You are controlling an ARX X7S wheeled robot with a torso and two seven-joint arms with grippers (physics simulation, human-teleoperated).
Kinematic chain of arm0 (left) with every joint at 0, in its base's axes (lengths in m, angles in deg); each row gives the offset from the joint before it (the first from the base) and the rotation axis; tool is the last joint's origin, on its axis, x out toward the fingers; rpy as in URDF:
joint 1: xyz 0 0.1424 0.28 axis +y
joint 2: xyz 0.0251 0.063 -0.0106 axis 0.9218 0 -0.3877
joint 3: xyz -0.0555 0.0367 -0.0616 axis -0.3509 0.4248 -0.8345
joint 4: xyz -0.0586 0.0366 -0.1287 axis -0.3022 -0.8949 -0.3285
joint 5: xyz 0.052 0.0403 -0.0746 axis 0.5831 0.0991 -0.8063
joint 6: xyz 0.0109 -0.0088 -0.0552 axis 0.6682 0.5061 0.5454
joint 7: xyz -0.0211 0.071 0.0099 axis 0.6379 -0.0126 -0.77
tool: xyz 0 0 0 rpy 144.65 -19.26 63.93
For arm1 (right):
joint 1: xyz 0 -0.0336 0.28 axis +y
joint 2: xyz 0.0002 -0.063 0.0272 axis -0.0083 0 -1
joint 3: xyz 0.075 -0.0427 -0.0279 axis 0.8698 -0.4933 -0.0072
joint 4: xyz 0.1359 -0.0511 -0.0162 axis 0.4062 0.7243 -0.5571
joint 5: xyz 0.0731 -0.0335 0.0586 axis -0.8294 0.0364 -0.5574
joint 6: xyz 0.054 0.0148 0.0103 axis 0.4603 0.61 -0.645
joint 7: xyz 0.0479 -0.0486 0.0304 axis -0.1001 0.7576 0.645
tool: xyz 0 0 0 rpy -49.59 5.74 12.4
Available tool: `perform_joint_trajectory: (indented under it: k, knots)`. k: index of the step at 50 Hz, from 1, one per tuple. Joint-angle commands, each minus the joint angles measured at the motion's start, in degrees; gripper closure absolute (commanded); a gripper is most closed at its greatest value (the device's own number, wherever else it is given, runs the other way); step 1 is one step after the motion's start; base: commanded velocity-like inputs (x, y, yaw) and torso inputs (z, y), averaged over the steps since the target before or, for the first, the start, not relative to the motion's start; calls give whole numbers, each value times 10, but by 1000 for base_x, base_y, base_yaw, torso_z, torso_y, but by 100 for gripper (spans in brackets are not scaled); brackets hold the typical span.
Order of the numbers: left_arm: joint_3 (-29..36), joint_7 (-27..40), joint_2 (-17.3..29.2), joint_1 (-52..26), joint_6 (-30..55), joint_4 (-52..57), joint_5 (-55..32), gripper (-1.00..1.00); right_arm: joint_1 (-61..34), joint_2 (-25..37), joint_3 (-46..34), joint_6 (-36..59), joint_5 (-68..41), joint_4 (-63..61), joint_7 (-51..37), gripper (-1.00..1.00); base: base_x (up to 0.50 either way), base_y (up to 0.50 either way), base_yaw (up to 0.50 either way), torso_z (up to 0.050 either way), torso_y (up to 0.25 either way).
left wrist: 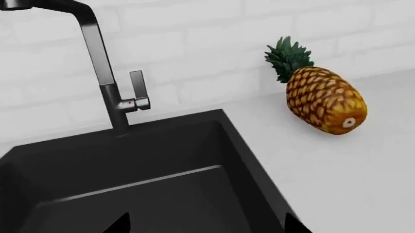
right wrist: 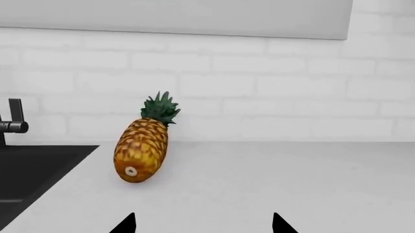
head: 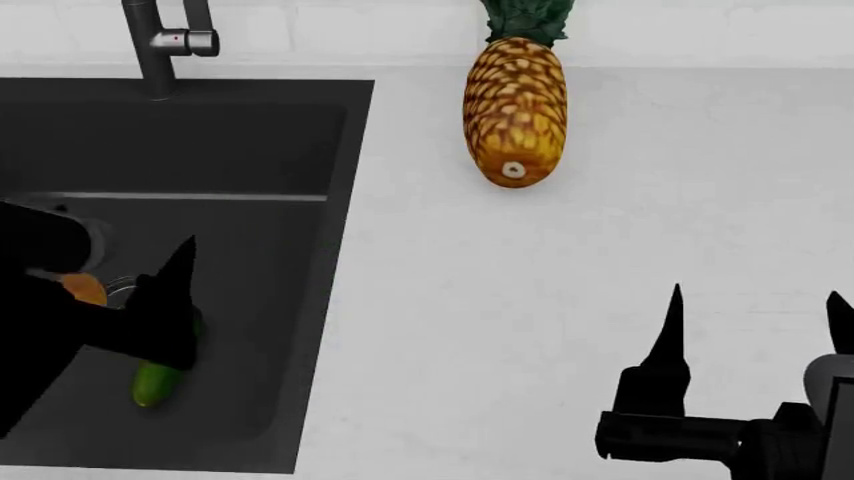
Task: Pick the cucumber from the counter and place it in the sink
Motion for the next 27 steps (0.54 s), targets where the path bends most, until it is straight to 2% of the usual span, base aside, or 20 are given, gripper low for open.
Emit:
perform_joint_trajectory:
  k: [1, 14, 22, 27]
  knots:
    - [-16, -2, 4, 86, 31, 148, -18, -100, 1, 0, -4, -7, 0, 4, 1, -100, 0, 0, 0, 0, 0]
    - [-45, 6, -4, 202, -20, 222, -20, -100, 2, 0, -13, -13, 3, 8, -1, -100, 0, 0, 0, 0, 0]
    - [-58, -6, -3, 298, -111, 195, -21, -100, 6, 1, -10, -16, 1, 6, -2, -100, 0, 0, 0, 0, 0]
    - [-77, -20, -7, 341, -133, 178, -34, -100, 11, 1, -6, -17, -1, 2, -3, -100, 0, 0, 0, 0, 0]
